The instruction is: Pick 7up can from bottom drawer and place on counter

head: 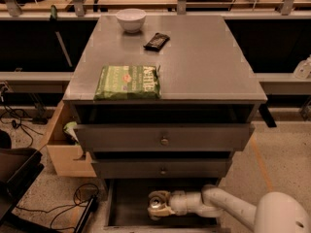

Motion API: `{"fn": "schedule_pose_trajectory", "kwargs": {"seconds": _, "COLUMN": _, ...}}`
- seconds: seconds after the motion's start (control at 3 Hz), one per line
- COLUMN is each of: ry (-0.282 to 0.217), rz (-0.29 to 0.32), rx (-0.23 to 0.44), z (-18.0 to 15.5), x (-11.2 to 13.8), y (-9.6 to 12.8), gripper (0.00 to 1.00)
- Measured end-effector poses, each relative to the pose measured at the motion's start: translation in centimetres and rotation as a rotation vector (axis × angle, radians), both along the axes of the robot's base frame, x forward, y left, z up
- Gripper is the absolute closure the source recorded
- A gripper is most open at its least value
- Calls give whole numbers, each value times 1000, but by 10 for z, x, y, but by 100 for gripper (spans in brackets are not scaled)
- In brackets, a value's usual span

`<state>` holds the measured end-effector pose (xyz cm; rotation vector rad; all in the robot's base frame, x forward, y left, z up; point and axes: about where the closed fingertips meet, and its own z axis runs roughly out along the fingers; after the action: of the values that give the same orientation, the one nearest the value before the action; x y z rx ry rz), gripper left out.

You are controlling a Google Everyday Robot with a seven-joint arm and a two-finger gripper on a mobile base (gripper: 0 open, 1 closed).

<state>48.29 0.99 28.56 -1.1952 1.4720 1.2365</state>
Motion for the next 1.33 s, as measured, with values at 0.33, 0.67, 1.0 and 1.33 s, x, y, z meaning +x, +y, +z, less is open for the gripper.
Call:
{"fn": "schedule_pose_trajectory", "kwargs": {"seconds": 0.33, "ry": 60, "rz": -16, "rx": 3, "z": 68, "x": -17, "y": -51, "gripper": 100}}
{"fn": "schedule_pose_trajectory", "kwargs": {"seconds": 0.67, "ry": 98, "rz": -101, "rx": -7, "z": 140, "x": -15, "y": -112, "gripper": 100}}
{"fn": "schedule_pose_trajectory", "kwargs": {"seconds": 1.0, "ry": 119, "rz": -216, "rx": 9, "z": 202, "x": 6, "y": -163, "gripper": 100}}
{"fn": "schedule_pose_trajectory", "kwargs": {"seconds": 1.33, "ry": 130, "rz": -315, "rx": 13, "z": 265, "x": 31, "y": -194, "gripper": 100}}
